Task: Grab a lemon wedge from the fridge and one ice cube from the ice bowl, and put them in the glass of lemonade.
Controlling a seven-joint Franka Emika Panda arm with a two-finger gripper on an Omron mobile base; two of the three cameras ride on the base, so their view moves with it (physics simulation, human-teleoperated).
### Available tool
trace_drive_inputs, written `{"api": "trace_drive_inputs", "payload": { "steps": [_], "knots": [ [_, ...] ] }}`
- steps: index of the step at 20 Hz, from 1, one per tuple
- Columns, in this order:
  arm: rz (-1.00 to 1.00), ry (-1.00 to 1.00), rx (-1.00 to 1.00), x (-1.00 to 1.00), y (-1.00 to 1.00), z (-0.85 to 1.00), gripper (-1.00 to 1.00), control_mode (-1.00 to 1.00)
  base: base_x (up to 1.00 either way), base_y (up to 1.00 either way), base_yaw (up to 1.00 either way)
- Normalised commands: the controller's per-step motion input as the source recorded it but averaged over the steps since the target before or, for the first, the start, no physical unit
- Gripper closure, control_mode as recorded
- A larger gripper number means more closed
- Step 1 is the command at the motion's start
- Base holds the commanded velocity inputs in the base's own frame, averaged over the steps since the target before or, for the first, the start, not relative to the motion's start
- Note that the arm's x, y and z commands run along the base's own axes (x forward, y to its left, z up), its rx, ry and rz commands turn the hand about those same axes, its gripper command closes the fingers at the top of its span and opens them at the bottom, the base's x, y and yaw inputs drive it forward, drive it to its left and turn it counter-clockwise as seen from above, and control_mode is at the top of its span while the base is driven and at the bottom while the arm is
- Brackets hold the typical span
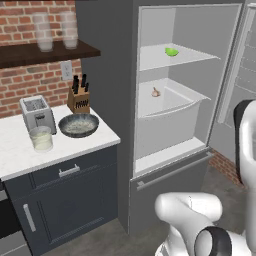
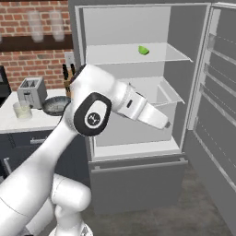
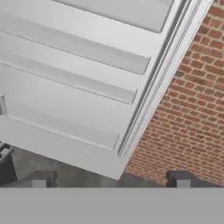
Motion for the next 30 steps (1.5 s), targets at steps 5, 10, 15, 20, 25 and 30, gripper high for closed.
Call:
{"api": "trace_drive_inputs", "payload": {
  "steps": [5,10,15,20,25,30],
  "knots": [
    [0.24,-0.05,0.29,-0.26,1.0,0.0,-1.0,-1.0,0.0,0.0,0.0],
    [0.39,0.29,0.09,-0.27,1.0,0.1,-1.0,-1.0,0.0,0.0,0.0],
    [0.5,0.26,0.17,-0.52,0.79,0.0,-1.0,-1.0,0.0,0.0,0.0],
    [0.47,0.06,0.18,-0.72,0.54,0.0,-1.0,-1.0,0.0,0.0,0.0],
    [0.23,-0.03,0.05,-0.57,0.3,0.12,-1.0,-1.0,0.0,0.0,0.0],
    [-0.08,-0.03,0.0,0.42,0.69,0.11,-1.0,-1.0,0.0,0.0,0.0]
  ]
}}
